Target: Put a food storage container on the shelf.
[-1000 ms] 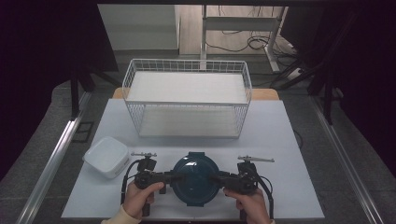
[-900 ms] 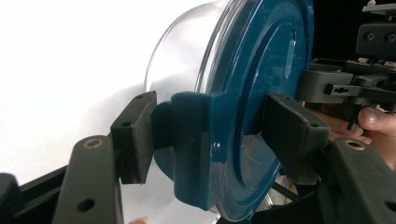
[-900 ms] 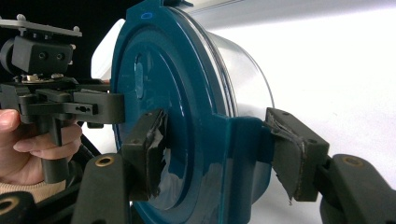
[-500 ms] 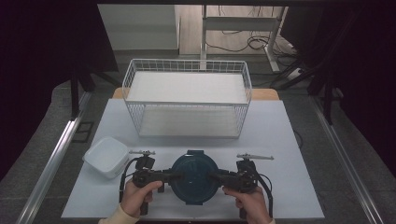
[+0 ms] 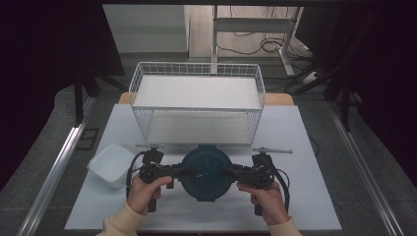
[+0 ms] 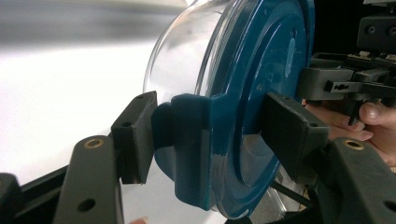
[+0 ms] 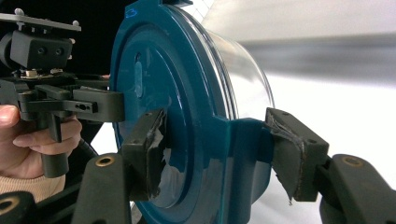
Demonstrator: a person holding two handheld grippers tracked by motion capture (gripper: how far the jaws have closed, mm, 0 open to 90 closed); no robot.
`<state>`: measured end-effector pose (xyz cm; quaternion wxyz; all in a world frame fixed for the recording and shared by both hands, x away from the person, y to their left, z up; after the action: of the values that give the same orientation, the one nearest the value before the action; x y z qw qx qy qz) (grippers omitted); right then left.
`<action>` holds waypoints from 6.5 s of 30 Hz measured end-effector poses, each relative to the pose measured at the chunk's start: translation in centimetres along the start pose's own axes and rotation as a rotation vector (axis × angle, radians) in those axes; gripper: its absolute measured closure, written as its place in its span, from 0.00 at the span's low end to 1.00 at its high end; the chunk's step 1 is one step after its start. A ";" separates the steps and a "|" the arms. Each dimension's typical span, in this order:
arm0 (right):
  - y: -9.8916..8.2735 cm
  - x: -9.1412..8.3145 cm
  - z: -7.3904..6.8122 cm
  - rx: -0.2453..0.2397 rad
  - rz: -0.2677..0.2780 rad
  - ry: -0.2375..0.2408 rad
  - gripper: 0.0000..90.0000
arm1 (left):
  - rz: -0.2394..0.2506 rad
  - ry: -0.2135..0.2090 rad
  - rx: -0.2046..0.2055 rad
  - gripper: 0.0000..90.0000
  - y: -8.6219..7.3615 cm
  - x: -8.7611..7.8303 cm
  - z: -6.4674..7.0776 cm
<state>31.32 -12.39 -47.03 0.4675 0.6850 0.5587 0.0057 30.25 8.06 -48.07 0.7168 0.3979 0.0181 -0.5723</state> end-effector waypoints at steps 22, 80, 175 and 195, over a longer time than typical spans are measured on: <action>6.5 -2.1 -2.2 -0.082 0.040 -0.014 0.45 | 0.050 -0.033 0.031 0.42 5.5 -1.9 2.6; 21.5 -2.4 -4.8 -0.144 0.065 0.029 0.47 | 0.117 -0.025 0.063 0.43 20.0 -6.2 4.4; 23.7 0.7 -0.4 -0.043 0.160 -0.151 0.11 | 0.266 0.154 0.179 0.22 21.4 -4.7 1.6; 9.9 -3.5 -2.7 -0.388 0.132 -0.176 0.18 | 0.106 0.150 0.420 0.26 4.5 -4.7 3.2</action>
<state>36.06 -12.77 -37.27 0.6363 0.6150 0.4582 0.0837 31.00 10.12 -41.18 0.6439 0.5804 -0.0692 -0.4936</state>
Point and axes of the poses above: each handheld gripper's, and its own axes: x roughly forward along the jaws, y roughly out of its top, z roughly to its right, the point moved 7 cm from there along x, roughly forward along the jaws, and after that the axes turned 1 degree about -x, right-handed, at the moved point
